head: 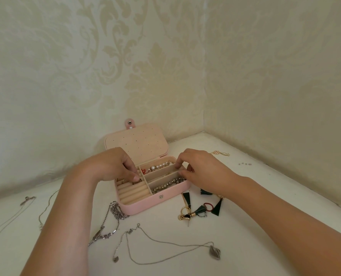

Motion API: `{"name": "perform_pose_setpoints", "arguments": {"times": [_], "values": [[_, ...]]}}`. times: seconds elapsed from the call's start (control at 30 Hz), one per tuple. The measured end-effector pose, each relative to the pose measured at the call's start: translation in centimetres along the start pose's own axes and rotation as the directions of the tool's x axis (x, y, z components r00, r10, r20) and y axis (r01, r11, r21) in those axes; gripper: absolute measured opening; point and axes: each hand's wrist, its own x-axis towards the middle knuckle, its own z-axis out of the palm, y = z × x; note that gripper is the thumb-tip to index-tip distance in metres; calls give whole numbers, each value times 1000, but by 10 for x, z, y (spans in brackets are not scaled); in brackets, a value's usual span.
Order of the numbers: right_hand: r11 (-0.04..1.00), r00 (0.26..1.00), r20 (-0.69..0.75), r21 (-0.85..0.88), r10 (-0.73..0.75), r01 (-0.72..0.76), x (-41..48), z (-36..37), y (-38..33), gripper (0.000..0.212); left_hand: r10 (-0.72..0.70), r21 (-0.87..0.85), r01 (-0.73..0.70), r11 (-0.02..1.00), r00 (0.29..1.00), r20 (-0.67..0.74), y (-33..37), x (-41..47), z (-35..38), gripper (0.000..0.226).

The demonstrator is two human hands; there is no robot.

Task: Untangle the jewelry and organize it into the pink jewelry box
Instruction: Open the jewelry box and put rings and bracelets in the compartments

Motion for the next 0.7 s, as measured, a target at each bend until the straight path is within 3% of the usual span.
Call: {"name": "perform_pose_setpoints", "arguments": {"times": [0.23, 0.37, 0.5, 0.6, 0.7], "values": [[999, 999, 25, 47, 25, -26, -1, -4, -1, 16, -15, 2, 15, 1000, 1000, -26, 5, 0, 2, 18], [974, 995, 29, 200, 100, -103, -4, -16, 5, 17, -43, 20, 43, 999, 999, -22, 6, 2, 4, 20], [963, 982, 37, 193, 184, -187, -4, -36, 22, 11, -52, 72, 54, 996, 998, -32, 9, 4, 7, 22], [958, 959, 139, 117, 246, -262, -6, -51, 33, 10, -53, 84, 56, 995, 998, -35, 9, 5, 8, 22], [956, 897, 345, -12, 278, -292, -12, -65, 34, 10, -34, 81, 37, 996, 999, -30, 7, 4, 8, 21]]}}
